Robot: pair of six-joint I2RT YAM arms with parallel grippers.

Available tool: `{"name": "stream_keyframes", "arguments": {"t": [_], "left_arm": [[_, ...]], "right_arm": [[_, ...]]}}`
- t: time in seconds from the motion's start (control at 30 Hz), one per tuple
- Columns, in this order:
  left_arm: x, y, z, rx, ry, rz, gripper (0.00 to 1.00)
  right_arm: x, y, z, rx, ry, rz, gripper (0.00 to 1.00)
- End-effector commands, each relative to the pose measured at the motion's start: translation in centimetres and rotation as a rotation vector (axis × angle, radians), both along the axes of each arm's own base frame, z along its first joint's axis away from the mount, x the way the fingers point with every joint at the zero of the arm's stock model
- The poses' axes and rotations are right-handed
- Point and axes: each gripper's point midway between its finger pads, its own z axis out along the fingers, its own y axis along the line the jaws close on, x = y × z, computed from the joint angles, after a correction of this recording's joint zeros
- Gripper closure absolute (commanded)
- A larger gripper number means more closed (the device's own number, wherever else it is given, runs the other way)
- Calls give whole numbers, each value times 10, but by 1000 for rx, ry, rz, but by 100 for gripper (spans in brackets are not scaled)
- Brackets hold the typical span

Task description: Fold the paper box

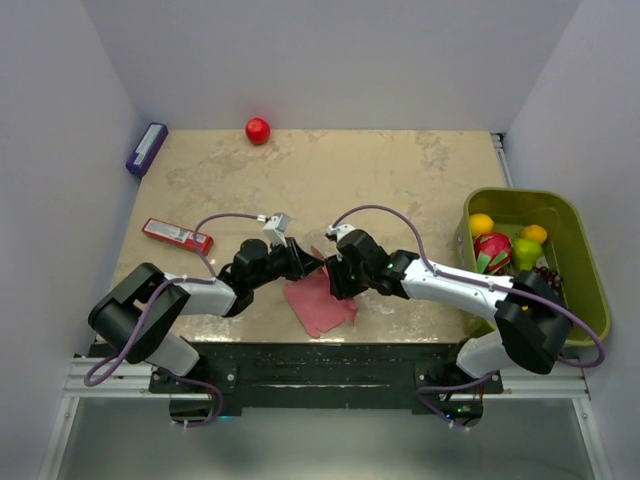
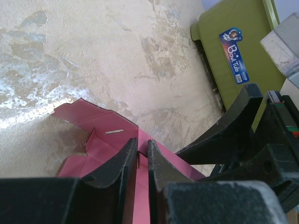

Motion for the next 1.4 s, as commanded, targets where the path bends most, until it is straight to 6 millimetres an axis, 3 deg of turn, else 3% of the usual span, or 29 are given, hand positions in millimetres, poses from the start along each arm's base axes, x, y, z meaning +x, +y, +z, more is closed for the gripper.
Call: {"name": "stream_keyframes", "arguments": {"t": [0.0, 0.13, 0.23, 0.37, 0.63, 0.77, 0.9, 1.03, 1.17, 1.3, 1.33, 1.37], "left_arm": [[-8, 7, -22, 73, 10, -23, 82], [-8, 6, -17, 64, -2, -24, 81], [-7, 6, -10, 51, -20, -27, 74], [-5, 7, 9, 39, -59, -20, 51], [7, 38, 37, 84, -131, 64, 30], [10, 60, 33, 166, -142, 110, 27], [11, 71, 29, 235, -170, 118, 27], [11, 81, 38, 251, -210, 131, 23], [5, 86, 87, 141, -247, 171, 19], [11, 101, 133, 107, -272, 237, 11], [17, 109, 156, 91, -300, 255, 10], [18, 111, 157, 104, -281, 241, 10]], "right_arm": [[6, -6, -6, -33, -5, -31, 59], [7, -8, -9, -50, -7, -32, 60], [9, -10, -8, -57, -22, -34, 65], [12, -14, -7, -85, -45, -26, 74], [17, -18, -7, -120, -83, 5, 80], [21, -18, -5, -128, -101, 0, 81], [27, -19, -1, -155, -143, 32, 92], [29, -15, 14, -151, -205, 123, 100], [29, -6, 41, -105, -264, 211, 100], [22, 7, 70, -17, -299, 289, 100], [21, 7, 74, -17, -301, 300, 100], [20, 12, 85, 10, -311, 319, 100]]}}
